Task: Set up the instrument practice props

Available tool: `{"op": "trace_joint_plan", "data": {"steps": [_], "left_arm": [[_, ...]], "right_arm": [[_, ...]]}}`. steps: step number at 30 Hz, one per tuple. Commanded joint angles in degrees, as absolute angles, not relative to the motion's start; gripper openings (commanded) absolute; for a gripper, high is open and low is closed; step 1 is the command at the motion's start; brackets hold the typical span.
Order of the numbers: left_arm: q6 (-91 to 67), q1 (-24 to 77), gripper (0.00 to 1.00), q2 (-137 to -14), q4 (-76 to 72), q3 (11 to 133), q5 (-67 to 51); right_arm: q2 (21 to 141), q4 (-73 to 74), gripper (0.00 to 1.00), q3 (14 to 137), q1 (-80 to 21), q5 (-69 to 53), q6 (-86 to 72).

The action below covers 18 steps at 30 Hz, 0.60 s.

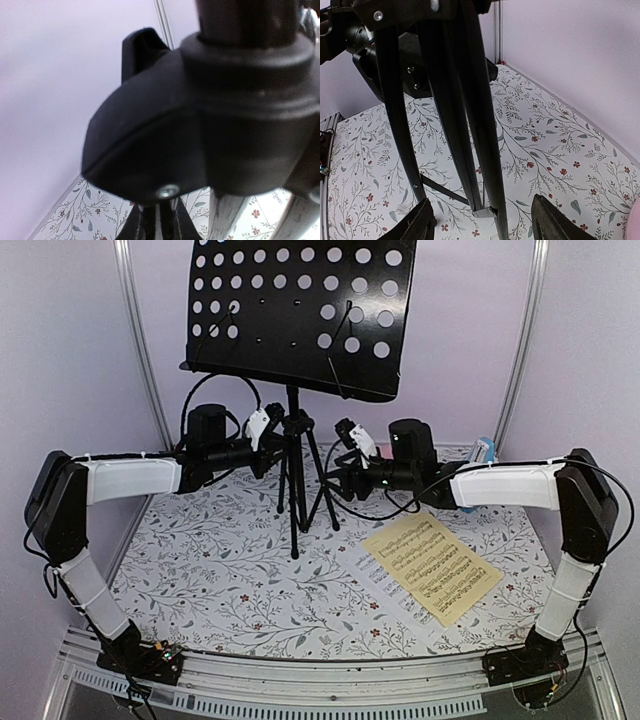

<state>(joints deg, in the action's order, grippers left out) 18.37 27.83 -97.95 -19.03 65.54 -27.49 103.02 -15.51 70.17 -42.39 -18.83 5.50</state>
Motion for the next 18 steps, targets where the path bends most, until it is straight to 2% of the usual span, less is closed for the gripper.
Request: {"op": "trace_joint_plan", "data": {"steps": [1, 5, 12, 18], "left_arm": [[20.0, 27.5, 0.0, -98.0, -14.6, 65.5, -26.0], [19.8, 27.6, 0.0, -97.6, -14.4, 65.3, -25.8], [19.4, 27.8, 0.0, -97.4, -14.1, 65.5, -25.2], [19.7, 28.1, 0.0, -96.8, -13.5, 65.7, -24.5]], "right_arm": [[106.6, -16.9, 0.65, 74.7, -43.4, -18.7, 7.3], [109.0, -16.6, 0.57, 76.9, -43.4, -17.5, 8.8], [113.6, -14.9, 0.5, 81.5, -43.5, -17.5, 10.6], [114.4, -14.7, 0.35, 82.5, -43.6, -16.4, 10.5]]}}
